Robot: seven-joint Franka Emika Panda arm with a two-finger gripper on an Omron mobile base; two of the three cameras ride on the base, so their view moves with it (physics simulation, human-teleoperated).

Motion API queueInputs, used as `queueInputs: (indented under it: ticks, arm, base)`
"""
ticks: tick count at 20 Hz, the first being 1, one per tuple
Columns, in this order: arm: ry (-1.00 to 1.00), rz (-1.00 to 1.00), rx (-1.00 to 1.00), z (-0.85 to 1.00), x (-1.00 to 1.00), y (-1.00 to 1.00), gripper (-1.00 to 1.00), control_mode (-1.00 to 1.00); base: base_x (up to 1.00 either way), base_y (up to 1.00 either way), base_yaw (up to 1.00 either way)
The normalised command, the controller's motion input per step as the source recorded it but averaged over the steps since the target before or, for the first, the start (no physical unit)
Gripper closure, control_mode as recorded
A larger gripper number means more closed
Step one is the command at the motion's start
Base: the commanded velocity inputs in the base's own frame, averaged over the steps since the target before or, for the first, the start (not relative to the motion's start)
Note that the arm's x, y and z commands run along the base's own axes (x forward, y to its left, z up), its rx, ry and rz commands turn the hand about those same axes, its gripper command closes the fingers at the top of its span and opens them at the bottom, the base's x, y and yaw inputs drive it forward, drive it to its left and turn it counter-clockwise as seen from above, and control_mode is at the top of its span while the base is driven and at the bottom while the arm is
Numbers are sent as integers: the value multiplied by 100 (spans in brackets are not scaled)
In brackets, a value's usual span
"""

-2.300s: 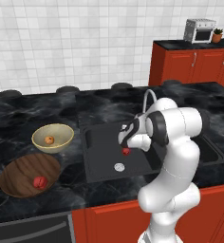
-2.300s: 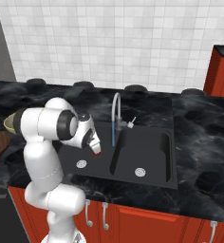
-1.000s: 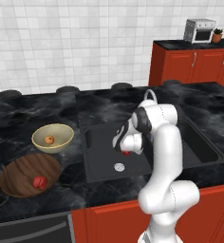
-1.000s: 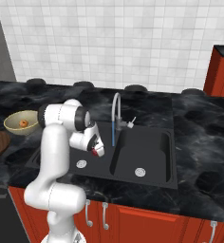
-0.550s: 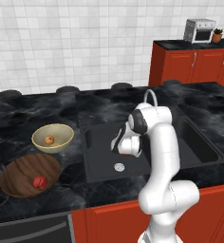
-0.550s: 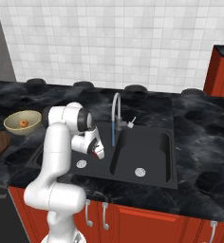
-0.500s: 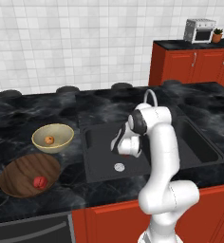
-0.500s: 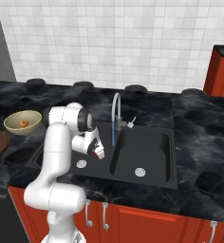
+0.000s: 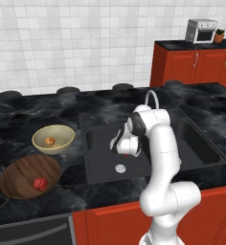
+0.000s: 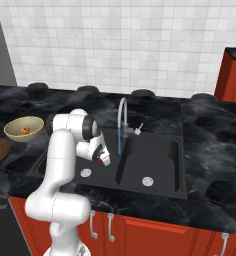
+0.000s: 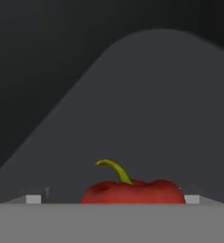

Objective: Pick the bell peppers from the sink and place them in one bowl. Place the tangerine in the other bowl. Then turn off the sink faucet.

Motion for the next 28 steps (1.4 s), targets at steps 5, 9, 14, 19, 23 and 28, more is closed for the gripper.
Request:
queueInputs:
  ticks: [5, 9, 14, 19, 23, 28]
  arm:
    - [0, 0, 0, -10, 0, 0, 100, -100]
    - [0, 0, 1, -8, -1, 0, 100, -100]
    - [-6, 0, 8, 14, -32, 0, 100, -100]
    - [-11, 1, 7, 72, -73, 0, 100, -100]
    - [-7, 0, 0, 93, -80, 0, 100, -100]
    - [-5, 0, 0, 100, -84, 0, 100, -100]
  base:
    - [0, 0, 0]
    - [0, 0, 0]
    - [0, 0, 0]
    - [0, 0, 0]
    - [0, 0, 0]
    - [0, 0, 0]
